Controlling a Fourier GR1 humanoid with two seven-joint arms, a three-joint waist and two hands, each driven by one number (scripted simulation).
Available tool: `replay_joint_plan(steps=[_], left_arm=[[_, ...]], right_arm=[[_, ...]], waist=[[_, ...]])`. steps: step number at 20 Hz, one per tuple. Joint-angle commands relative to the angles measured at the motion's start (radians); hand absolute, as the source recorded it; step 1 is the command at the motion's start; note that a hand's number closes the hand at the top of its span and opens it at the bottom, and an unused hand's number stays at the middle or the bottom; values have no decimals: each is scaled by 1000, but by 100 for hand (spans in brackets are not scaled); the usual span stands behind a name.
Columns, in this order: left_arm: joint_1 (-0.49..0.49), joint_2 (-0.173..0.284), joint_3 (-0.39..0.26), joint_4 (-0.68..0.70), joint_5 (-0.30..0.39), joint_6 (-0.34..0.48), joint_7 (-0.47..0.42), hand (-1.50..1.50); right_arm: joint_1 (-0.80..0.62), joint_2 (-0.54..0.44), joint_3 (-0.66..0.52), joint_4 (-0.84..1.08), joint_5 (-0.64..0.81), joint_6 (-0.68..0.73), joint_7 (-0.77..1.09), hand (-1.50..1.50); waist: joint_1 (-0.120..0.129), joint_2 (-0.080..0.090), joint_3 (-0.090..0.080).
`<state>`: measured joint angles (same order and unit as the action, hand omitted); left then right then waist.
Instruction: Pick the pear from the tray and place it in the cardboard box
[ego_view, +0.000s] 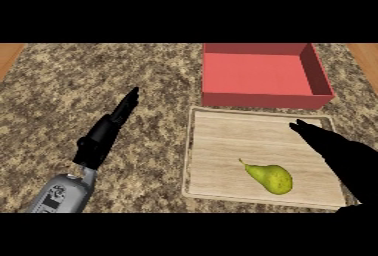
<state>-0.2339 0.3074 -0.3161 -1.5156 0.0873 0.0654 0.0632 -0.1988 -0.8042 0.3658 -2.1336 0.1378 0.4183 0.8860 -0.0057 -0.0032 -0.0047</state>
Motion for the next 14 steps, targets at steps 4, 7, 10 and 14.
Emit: replay_joint_plan(steps=[4, 7, 10, 14], left_arm=[[5, -34, -5, 34, -14, -12, -19, 0], [-65, -10, 39, 42, -6, -39, 22, 0], [-76, -57, 24, 81, -35, -20, -16, 0], [26, -41, 17, -6, -42, -32, -20, 0]], right_arm=[[-173, 35, -28, 43, -317, 103, 316, -150], [-180, 67, 35, 28, -318, 40, 382, -150], [-241, 121, 84, 92, -271, -1, 402, -150], [-237, 137, 76, 183, -244, 22, 332, -150]], waist=[[18, 5, 2], [9, 3, 3], [9, 4, 3], [15, 2, 4]])
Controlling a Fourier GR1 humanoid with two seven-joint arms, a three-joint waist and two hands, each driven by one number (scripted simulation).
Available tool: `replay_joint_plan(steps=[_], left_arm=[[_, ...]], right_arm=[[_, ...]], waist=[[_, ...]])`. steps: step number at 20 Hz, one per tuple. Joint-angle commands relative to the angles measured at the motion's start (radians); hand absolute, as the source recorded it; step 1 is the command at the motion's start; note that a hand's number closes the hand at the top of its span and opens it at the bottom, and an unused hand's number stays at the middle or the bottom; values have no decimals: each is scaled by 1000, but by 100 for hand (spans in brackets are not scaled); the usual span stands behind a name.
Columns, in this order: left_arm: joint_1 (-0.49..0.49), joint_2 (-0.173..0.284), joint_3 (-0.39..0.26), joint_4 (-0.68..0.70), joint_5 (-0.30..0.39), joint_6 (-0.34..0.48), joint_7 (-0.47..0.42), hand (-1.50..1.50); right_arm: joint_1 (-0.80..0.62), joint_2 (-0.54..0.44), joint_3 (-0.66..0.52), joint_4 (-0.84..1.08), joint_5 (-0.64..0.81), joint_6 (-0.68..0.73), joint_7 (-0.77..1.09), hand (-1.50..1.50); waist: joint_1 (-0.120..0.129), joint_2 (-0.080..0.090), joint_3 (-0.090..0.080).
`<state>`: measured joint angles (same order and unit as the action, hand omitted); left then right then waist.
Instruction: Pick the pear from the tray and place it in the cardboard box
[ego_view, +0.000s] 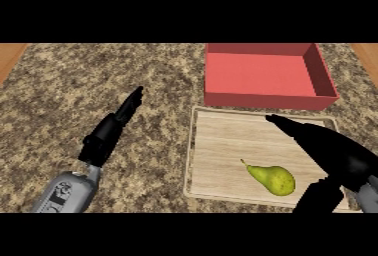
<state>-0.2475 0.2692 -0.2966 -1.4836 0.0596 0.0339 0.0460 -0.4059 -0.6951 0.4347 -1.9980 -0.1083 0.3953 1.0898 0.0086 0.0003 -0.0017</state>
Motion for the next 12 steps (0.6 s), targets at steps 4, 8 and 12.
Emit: replay_joint_plan(steps=[4, 8, 12], left_arm=[[47, -27, -18, -16, -33, -2, -5, 0], [57, -18, 11, -24, -32, -10, -13, 0], [29, -46, 7, -62, -59, -2, 56, 0]], right_arm=[[-85, 108, 92, 136, 72, 9, 158, -150], [-5, 98, 132, 148, 117, 16, 122, -150], [-42, 122, 66, 248, 135, 48, 41, -150]], waist=[[3, 0, 0], [-4, -1, 1], [-3, 0, 2]])
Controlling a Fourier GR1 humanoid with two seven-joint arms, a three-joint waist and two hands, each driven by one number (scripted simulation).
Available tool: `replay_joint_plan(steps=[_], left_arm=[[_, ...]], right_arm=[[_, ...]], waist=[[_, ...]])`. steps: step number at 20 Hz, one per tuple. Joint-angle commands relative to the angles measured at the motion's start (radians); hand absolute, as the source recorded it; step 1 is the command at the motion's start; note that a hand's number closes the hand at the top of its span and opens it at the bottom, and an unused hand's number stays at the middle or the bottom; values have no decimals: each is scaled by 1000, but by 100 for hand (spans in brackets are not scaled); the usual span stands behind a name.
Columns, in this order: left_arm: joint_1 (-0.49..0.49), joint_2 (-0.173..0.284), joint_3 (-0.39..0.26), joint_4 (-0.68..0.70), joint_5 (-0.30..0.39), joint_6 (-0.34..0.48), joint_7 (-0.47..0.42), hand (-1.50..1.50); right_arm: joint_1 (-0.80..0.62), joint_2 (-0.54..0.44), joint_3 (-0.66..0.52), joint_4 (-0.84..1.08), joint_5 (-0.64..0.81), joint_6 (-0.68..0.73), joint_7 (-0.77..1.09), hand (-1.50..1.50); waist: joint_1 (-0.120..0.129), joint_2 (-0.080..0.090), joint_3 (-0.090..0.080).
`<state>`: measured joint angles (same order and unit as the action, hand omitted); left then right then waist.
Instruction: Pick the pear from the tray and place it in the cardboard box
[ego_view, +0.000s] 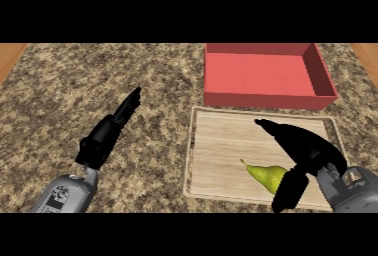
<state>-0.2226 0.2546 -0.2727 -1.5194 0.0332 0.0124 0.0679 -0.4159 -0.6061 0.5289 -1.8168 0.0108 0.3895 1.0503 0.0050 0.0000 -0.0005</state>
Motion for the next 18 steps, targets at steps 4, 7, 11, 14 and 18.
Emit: replay_joint_plan(steps=[4, 7, 11, 14, 18], left_arm=[[-51, -65, 13, 57, -46, -4, 5, 0], [34, -8, 56, -3, -18, -55, -20, 0], [-24, -35, 64, 18, -24, -66, 31, 0], [23, -30, 75, -10, -38, -69, -12, 0], [89, -51, 35, -65, -66, -57, -3, 0]], right_arm=[[66, 31, -41, -10, 107, 45, 7, -150], [79, 66, -5, 44, 166, 52, -19, -150], [22, 132, -16, 105, 167, 84, 24, -150], [62, 159, 0, 109, 193, 86, 8, -150], [150, 116, 21, 49, 194, 108, 14, -150]], waist=[[-11, 0, 0], [-4, 0, 0], [-2, 1, 0], [-1, 0, 0], [-3, -3, 0]])
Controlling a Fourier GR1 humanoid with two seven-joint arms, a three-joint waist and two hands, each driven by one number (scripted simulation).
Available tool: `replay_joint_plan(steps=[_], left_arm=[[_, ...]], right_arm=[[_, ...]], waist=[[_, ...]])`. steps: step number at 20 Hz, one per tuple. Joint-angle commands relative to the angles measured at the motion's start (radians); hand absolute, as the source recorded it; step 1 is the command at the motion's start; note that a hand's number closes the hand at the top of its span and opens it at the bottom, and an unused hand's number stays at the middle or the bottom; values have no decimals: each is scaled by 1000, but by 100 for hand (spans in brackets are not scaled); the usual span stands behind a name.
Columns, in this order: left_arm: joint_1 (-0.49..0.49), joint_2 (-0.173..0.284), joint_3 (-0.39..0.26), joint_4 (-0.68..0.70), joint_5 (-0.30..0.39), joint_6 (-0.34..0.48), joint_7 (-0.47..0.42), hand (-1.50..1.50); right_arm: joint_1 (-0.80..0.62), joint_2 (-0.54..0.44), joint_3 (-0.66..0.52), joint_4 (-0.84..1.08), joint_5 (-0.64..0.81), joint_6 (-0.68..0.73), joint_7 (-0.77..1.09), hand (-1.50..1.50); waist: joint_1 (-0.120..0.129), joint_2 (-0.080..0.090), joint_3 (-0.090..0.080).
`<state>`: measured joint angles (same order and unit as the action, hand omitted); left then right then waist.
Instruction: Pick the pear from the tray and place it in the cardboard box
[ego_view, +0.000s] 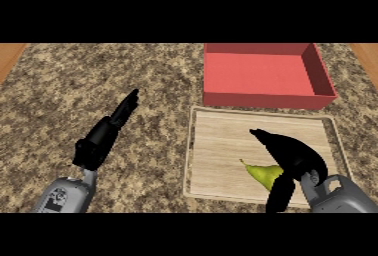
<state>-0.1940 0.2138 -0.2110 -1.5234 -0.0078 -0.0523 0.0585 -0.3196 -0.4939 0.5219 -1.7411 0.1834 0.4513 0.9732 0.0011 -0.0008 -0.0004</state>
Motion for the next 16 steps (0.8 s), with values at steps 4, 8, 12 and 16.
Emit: replay_joint_plan(steps=[4, 8, 12, 16], left_arm=[[-16, -7, 38, 20, -11, -31, -15, 0], [40, -32, 11, -99, -43, -4, 67, 0], [-57, -41, 46, 43, -49, -37, 24, 0], [-65, -71, 40, 39, -67, -22, 21, 0]], right_arm=[[36, 88, 40, 29, 90, 34, 86, -150], [102, 7, -28, 19, 100, 92, -20, -150], [110, 55, 18, 71, 185, 74, -32, -150], [30, 36, -64, 176, 179, 139, -88, -150]], waist=[[-1, 0, 0], [1, -1, 0], [-3, 1, 0], [1, 2, 0]])
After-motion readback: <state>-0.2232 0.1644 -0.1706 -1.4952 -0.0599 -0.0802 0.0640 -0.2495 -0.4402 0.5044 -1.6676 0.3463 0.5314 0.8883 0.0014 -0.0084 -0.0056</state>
